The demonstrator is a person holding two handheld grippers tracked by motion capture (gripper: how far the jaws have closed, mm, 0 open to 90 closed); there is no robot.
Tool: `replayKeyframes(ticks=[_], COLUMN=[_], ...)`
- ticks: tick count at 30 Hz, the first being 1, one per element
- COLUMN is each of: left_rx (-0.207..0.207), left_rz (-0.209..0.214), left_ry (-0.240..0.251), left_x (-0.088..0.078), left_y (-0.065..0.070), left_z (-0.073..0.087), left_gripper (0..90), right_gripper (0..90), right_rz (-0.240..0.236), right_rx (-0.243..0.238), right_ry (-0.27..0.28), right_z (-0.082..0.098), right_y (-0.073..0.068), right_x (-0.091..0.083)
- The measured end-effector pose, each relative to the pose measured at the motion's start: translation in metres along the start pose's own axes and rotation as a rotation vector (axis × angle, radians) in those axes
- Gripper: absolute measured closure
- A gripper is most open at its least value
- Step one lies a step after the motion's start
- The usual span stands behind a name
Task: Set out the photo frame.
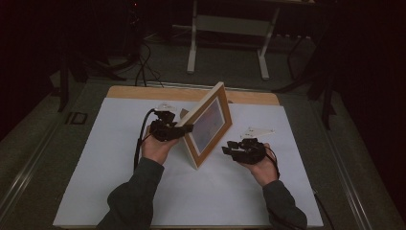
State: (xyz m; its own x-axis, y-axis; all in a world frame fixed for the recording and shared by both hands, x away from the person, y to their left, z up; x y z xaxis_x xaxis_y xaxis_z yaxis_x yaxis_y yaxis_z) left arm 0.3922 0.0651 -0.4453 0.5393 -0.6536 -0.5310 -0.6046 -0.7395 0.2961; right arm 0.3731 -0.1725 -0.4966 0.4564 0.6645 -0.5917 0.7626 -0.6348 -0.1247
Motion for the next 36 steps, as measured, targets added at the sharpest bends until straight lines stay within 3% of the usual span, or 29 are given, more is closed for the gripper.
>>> replayKeyframes(ticks=[20, 36], left_rx=[0.002, 0.043], left_rz=[0.14, 0.18], left_ry=[-0.041, -0.059], left_x=[-0.008, -0.012], left_y=[-0.018, -0.021], left_z=[0.0, 0.001], left_gripper=[73.5, 73.6], right_gripper=[62.6, 62.6], right_rz=[0.042, 0.074], right_rx=[-0.023, -0.05], right_ry=[-0.005, -0.027], right_z=[-0.009, -0.018], right_y=[0.011, 0.019], right_x=[-0.011, -0.013])
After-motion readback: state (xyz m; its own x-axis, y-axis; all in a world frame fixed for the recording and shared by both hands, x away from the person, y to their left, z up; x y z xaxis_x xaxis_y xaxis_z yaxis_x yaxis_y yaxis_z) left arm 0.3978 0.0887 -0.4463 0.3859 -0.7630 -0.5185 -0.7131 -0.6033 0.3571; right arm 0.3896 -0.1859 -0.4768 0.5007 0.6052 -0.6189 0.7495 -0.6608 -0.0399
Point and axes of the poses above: each handheld gripper's, and its own axes: x roughly forward along the jaws, z roughly out of its underside, y roughly to its right, the point moved 5 cm from there along x, roughly forward along the jaws, and after that the axes turned 1 degree about -z, right-handed, at the moved point
